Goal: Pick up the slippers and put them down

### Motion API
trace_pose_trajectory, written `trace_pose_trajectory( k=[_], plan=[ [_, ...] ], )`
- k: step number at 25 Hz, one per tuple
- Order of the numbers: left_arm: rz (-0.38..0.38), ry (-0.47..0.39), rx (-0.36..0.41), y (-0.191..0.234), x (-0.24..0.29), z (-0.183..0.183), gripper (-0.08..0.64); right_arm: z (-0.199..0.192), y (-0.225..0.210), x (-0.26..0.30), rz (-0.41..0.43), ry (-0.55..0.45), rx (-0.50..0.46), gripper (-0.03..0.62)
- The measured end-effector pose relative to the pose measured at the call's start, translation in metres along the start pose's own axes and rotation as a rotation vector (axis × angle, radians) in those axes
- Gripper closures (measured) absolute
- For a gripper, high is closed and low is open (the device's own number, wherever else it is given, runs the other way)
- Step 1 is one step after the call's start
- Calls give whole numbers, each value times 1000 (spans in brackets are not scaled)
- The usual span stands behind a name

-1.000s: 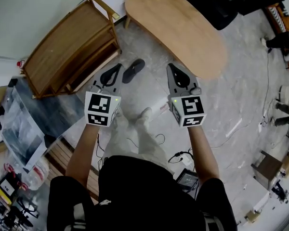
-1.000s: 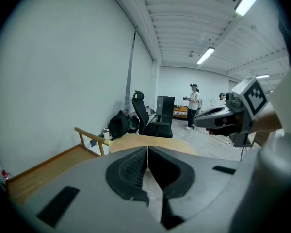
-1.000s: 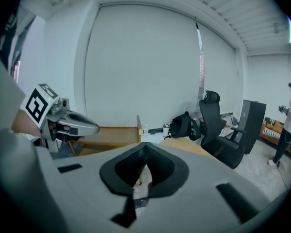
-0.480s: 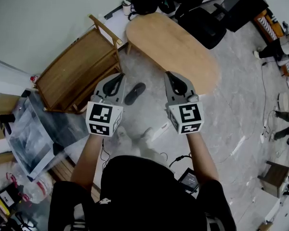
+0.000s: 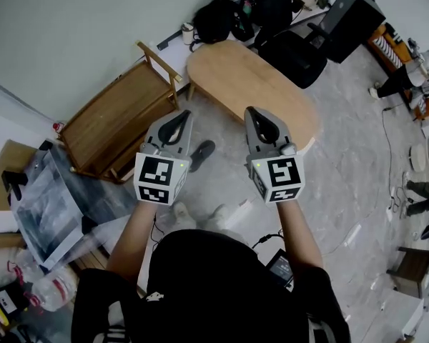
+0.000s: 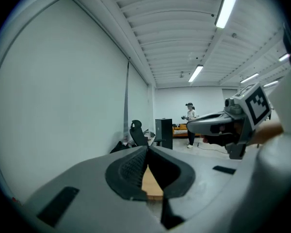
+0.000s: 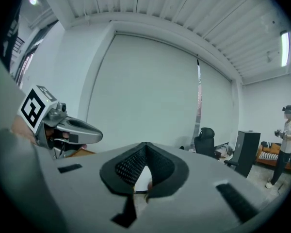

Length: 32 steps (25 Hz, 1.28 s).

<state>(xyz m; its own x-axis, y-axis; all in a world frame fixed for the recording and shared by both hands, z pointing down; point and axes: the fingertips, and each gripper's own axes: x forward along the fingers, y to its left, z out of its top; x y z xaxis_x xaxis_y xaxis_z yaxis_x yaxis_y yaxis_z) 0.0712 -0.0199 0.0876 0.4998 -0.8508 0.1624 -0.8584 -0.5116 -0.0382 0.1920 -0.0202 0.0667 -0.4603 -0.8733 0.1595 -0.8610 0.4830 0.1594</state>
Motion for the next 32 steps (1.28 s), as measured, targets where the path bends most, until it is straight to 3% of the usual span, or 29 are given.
trace_pose_trajectory(
  k=[14,32],
  plan=[
    [32,-76,59,6,-15,34,552,29,5,-16,-33,-57,-3,592],
    [47,-78,56,14,-14,31,552,28,9,-9,-31,-74,-9,593]
  ],
)
